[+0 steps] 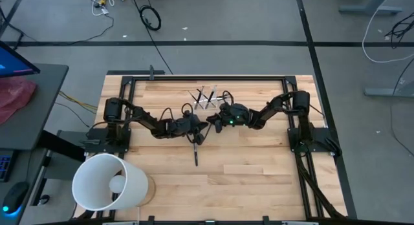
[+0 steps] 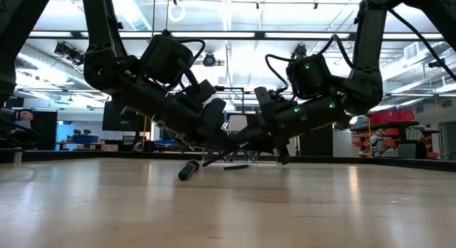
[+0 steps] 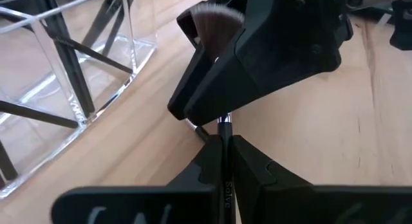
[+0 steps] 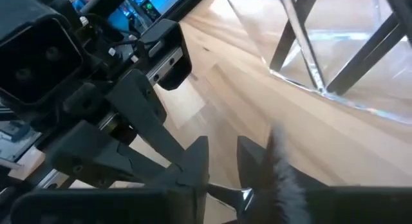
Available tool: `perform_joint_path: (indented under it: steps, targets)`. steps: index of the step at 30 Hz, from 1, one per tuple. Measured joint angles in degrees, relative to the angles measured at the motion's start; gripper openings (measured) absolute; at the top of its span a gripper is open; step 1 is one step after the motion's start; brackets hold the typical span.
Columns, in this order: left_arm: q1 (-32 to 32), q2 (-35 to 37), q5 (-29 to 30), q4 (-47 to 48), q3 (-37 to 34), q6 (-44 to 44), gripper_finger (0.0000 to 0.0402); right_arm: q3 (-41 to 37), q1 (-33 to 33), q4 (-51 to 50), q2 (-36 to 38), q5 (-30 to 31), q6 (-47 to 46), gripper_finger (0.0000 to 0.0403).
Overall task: Put items in baskets/containers
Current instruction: Put the black highlighter brush into the transparent organizer
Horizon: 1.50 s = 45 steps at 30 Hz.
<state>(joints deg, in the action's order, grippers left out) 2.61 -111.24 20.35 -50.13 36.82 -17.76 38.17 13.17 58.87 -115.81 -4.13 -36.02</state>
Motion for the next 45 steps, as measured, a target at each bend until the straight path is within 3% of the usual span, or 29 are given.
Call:
perform_joint_path:
  steps: [11, 23, 32, 38, 45]
  targets:
    - [0.0, 0.0, 0.6, 1.2, 0.0, 0.0, 0.002, 0.0, 0.0, -0.6, 0.0, -4.0, -0.4, 0.0107]
    - [0.0, 0.2, 2.4, 0.9, -0.1, 0.6, 0.0034, -0.1, 0.0, 0.4, 0.2, -3.5, -0.5, 0.0024]
    - [0.2, 0.1, 1.7, 0.8, 0.1, 0.9, 0.0068, -0.1, 1.0, 1.0, 1.1, -5.1, 1.7, 0.0016]
    - [-0.4, 0.9, 2.2, 3.6, -0.1, 4.1, 0.0103, -0.1, 3.2, -12.0, 9.4, -4.7, 8.8, 0.0016]
    - [-0.9, 3.9, 2.8, 7.0, 0.0, 4.8, 0.0135, 2.3, 4.4, -34.5, 26.4, 0.5, 21.5, 0.0016]
